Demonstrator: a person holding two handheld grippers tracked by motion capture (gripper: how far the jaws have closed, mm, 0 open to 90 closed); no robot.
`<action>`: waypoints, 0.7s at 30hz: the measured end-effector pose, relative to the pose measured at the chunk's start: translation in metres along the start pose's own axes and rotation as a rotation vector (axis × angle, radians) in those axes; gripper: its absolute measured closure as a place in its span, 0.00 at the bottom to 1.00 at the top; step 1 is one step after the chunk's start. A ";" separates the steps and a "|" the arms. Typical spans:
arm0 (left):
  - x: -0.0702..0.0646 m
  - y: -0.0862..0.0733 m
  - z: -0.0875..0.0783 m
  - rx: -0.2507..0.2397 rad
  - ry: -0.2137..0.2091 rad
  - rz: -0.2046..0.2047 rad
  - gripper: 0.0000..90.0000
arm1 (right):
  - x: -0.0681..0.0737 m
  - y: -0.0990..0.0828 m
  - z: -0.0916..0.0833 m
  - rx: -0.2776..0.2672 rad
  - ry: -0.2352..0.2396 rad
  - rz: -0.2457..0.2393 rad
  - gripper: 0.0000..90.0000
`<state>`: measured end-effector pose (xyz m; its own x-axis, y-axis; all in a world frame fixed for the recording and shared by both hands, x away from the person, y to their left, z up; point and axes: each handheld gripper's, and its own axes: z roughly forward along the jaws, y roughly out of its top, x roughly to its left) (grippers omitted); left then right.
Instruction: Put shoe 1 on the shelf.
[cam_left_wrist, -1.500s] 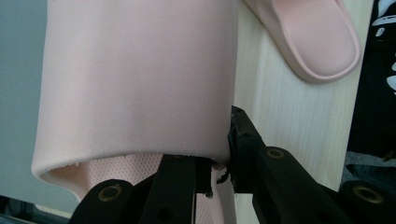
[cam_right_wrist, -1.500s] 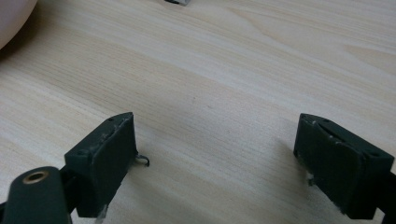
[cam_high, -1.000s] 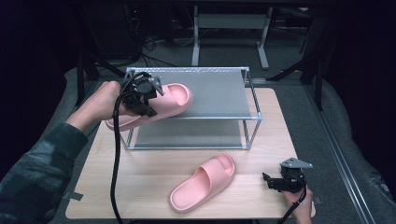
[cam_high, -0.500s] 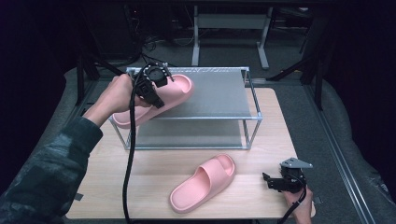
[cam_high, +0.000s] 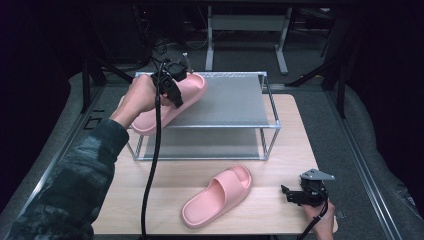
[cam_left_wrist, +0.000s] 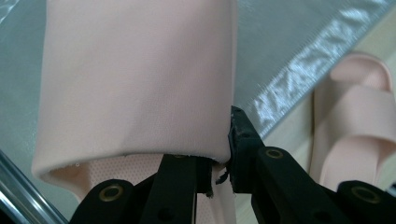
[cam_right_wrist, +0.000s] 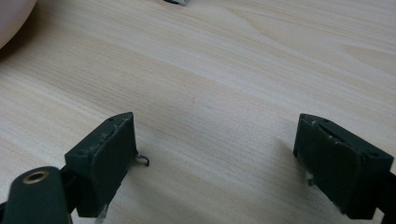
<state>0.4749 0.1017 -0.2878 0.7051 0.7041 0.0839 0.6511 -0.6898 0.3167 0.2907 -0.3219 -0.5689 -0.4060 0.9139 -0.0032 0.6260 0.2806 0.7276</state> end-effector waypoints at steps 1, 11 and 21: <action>0.002 0.002 0.001 -0.003 0.001 -0.018 0.92 | 0.000 0.000 0.000 -0.001 0.000 0.000 0.14; 0.002 0.025 0.013 0.014 -0.007 -0.123 0.92 | 0.000 0.000 0.000 -0.001 -0.001 0.000 0.14; 0.009 0.044 0.022 0.025 -0.017 -0.226 0.92 | 0.000 0.000 0.000 -0.001 0.000 0.000 0.14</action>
<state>0.5156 0.0739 -0.2944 0.5452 0.8383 -0.0024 0.7995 -0.5191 0.3022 0.2908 -0.3220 -0.5690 -0.4059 0.9139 -0.0036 0.6253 0.2806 0.7282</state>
